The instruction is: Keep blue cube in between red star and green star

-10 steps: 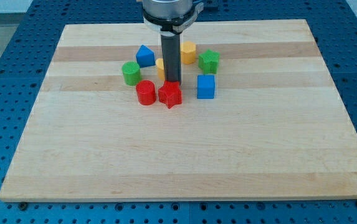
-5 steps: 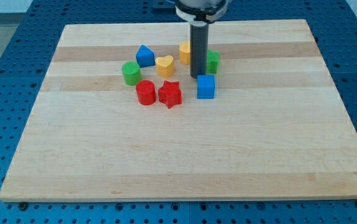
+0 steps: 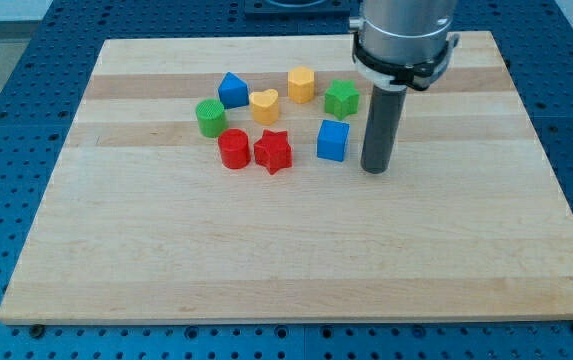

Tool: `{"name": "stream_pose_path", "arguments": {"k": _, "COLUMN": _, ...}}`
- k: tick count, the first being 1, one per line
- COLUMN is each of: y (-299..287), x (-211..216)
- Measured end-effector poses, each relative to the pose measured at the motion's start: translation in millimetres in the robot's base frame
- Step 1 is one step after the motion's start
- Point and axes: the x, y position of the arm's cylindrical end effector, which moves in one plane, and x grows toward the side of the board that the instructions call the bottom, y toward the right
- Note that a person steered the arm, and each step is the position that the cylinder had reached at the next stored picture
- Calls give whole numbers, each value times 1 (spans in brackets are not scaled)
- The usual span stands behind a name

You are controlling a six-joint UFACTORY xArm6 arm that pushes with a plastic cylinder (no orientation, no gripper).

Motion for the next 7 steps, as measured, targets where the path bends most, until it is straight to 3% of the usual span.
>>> {"name": "stream_pose_path", "arguments": {"k": 5, "y": -38, "x": -51}}
{"name": "stream_pose_path", "arguments": {"k": 7, "y": -38, "x": -49}}
